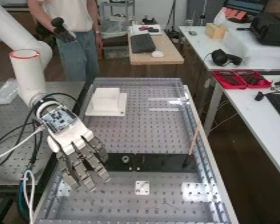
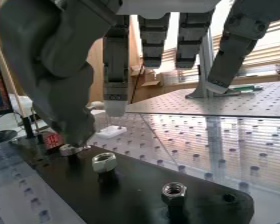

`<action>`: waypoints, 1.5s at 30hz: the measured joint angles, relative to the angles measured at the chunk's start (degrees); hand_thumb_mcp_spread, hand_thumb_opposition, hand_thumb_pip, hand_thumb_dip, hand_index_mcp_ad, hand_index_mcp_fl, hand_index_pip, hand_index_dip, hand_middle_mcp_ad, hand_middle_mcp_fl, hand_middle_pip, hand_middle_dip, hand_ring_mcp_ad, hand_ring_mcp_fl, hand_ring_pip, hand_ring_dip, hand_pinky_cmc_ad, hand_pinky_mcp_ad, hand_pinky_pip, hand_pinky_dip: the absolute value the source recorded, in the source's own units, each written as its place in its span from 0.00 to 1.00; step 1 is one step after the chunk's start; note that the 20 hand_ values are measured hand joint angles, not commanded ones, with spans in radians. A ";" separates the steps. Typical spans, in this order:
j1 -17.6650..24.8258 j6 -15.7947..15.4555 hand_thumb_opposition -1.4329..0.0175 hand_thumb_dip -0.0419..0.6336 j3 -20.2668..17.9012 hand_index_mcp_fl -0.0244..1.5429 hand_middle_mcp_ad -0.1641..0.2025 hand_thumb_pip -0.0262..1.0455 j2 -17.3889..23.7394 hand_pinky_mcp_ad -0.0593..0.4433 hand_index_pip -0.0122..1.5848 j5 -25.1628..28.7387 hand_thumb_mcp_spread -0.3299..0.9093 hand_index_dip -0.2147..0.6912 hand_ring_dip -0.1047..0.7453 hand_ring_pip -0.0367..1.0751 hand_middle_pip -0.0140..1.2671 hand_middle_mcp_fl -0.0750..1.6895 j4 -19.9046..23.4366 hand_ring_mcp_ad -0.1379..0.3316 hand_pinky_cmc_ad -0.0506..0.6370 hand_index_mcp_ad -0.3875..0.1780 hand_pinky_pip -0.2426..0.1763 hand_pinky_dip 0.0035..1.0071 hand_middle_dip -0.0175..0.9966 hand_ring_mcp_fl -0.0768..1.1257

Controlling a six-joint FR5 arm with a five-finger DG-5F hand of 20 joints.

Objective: Grab the larger nut and place it in the white container

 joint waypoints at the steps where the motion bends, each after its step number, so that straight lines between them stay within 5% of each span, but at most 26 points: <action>1: 0.08 0.07 0.37 0.41 -0.07 0.02 0.63 0.70 -0.12 0.74 0.98 0.18 0.50 0.29 0.27 0.22 0.11 0.04 0.25 0.60 0.62 0.52 0.37 0.77 0.25 0.06; 16: 0.17 3.41 0.37 0.45 1.29 0.02 0.63 0.76 -2.38 0.74 0.98 0.05 0.55 0.38 0.27 0.23 0.11 0.05 -2.74 0.60 0.62 0.52 0.37 0.77 0.24 0.06; 45: 1.30 4.52 0.39 0.46 1.87 0.02 0.63 0.75 -3.67 0.74 0.99 1.50 0.54 0.44 0.27 0.22 0.11 0.05 -4.34 0.60 0.62 0.52 0.36 0.76 0.24 0.06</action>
